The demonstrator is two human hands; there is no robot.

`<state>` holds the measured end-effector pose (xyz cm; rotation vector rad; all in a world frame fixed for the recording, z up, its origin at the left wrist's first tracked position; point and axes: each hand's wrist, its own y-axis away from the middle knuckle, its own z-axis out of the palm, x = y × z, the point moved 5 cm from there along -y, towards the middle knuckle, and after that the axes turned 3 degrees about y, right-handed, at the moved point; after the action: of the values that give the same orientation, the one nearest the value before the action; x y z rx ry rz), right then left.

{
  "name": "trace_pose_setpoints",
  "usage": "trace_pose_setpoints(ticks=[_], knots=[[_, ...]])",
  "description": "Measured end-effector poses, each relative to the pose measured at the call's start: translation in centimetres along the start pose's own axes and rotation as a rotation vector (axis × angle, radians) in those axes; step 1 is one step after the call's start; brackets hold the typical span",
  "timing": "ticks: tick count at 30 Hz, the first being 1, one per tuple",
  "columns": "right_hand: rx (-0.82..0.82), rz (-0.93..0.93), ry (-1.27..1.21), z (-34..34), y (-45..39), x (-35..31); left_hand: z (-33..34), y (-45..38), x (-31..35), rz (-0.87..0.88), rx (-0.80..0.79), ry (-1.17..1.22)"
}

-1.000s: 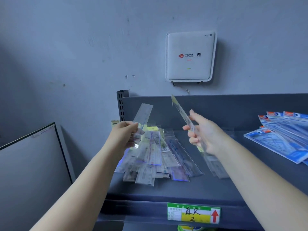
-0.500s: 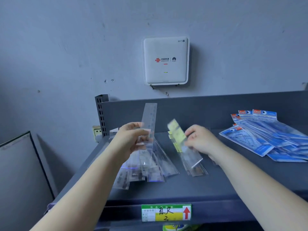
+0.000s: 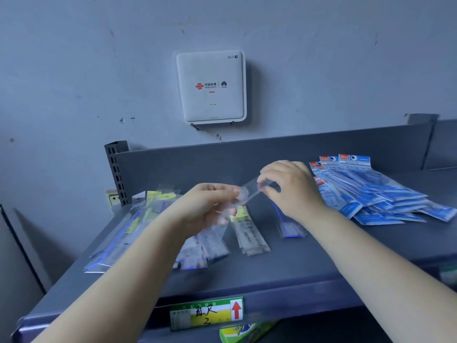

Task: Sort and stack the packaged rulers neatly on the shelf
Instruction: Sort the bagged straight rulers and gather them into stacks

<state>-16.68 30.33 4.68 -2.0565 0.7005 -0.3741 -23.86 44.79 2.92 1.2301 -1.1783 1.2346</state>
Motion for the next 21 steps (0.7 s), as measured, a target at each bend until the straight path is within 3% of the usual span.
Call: trace_pose_setpoints(ticks=[3,7,9,12,17,21], knots=[[-0.021,0.082,-0.051,-0.8,0.2,1.2,0.8,-0.8,0.2,-0.06,-0.016,0.122],[-0.111,0.444,-0.332,-0.9,0.8,3.8,-0.2,-1.7,1.0,0.002,0.114,0.313],[-0.107,0.611,-0.416,-0.7,1.3,5.1,-1.2,-1.8,1.2,0.051,0.194,0.208],[-0.236,0.781,-0.519,0.5,2.5,5.5,-2.9,-1.3,1.3,0.096,0.3,-0.101],[-0.672,0.717,0.031,2.0,4.4,5.8,-6.7,1.8,1.1,0.119,0.424,-0.474],[-0.66,0.663,0.083,1.8,3.6,5.0,-9.7,4.7,0.3,0.113,0.501,-0.66]])
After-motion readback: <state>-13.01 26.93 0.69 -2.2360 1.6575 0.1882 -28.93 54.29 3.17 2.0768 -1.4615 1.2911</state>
